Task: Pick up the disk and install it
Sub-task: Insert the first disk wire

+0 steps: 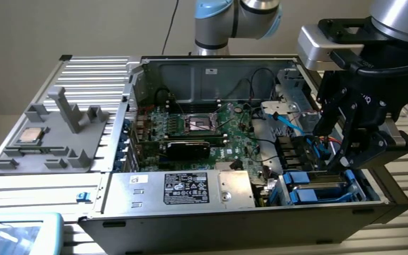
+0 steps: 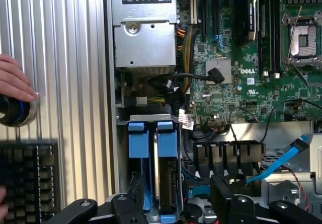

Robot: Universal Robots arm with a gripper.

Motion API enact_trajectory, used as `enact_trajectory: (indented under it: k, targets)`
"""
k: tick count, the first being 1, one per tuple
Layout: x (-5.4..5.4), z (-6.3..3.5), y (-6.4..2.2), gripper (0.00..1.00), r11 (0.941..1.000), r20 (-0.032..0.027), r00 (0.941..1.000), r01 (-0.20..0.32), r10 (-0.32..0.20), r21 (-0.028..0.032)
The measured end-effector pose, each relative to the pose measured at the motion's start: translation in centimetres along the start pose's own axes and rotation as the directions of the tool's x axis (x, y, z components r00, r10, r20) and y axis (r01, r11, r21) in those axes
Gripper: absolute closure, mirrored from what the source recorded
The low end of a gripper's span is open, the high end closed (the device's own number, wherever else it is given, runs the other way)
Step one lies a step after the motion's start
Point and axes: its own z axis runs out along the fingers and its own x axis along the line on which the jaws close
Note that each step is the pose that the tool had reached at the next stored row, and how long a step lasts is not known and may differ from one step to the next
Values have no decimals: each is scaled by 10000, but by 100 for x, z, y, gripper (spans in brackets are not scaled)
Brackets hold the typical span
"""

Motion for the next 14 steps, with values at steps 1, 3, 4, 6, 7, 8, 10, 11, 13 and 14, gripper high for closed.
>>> enact_trajectory:
  k: [1, 3, 4, 6, 7, 8, 10, 11, 13, 14]
  targets:
    - [0, 0, 0, 36, 10000, 3, 10000, 0, 0, 0]
    - [0, 0, 0, 36, 10000, 4, 10000, 0, 0, 0]
    - [-1, 0, -7, 36, 10000, 4, 10000, 1, -1, -1]
    - [-5, 3, -60, 36, 10000, 4, 10000, 1, -1, -3]
    - [-10, 4, -90, 36, 10000, 4, 10000, 0, 0, -4]
    - [-15, 6, -120, 36, 10000, 4, 10000, -3, 3, -3]
    - [-26, 12, -156, 36, 10000, 2, 10000, -10, 10, -3]
    - [-31, 17, -162, 36, 10000, 3, 10000, -11, 11, -3]
    - [-31, 18, -163, 36, 10000, 3, 10000, -12, 12, -3]
    - [-31, 18, -163, 36, 10000, 2, 10000, -12, 12, -3]
